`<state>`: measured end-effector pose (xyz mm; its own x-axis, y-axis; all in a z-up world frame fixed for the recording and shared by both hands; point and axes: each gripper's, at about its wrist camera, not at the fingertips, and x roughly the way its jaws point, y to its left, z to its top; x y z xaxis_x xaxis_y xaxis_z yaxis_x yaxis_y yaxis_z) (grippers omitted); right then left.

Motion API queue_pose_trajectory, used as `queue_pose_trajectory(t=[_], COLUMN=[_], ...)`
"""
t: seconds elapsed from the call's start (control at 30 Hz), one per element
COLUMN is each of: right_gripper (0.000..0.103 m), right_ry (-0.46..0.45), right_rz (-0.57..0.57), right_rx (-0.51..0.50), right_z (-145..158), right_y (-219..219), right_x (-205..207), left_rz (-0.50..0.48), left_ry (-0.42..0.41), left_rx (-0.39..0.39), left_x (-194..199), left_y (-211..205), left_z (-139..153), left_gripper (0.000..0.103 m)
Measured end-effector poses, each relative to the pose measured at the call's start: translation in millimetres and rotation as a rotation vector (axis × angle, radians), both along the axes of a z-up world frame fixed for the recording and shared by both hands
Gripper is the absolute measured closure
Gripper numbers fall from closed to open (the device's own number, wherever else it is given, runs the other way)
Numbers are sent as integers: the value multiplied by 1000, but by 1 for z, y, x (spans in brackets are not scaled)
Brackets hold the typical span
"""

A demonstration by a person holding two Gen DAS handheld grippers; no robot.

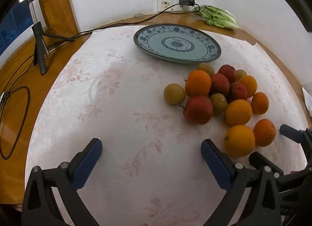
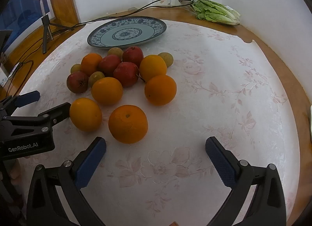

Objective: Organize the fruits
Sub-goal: 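Move both tools toward the fruit pile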

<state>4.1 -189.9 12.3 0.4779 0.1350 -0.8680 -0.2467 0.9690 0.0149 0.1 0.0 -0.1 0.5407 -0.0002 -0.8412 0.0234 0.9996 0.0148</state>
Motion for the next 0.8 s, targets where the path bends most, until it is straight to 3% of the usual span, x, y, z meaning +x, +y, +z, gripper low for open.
queue_pose_trajectory(t=[0.8], right_gripper=[0], right_ry=[1], right_rz=[0], right_rx=[0], right_z=[0], right_y=[0], right_x=[0], left_rz=[-6], left_ry=[8], left_rx=[0], left_x=[1], left_y=[0], left_z=[0], left_gripper=[0])
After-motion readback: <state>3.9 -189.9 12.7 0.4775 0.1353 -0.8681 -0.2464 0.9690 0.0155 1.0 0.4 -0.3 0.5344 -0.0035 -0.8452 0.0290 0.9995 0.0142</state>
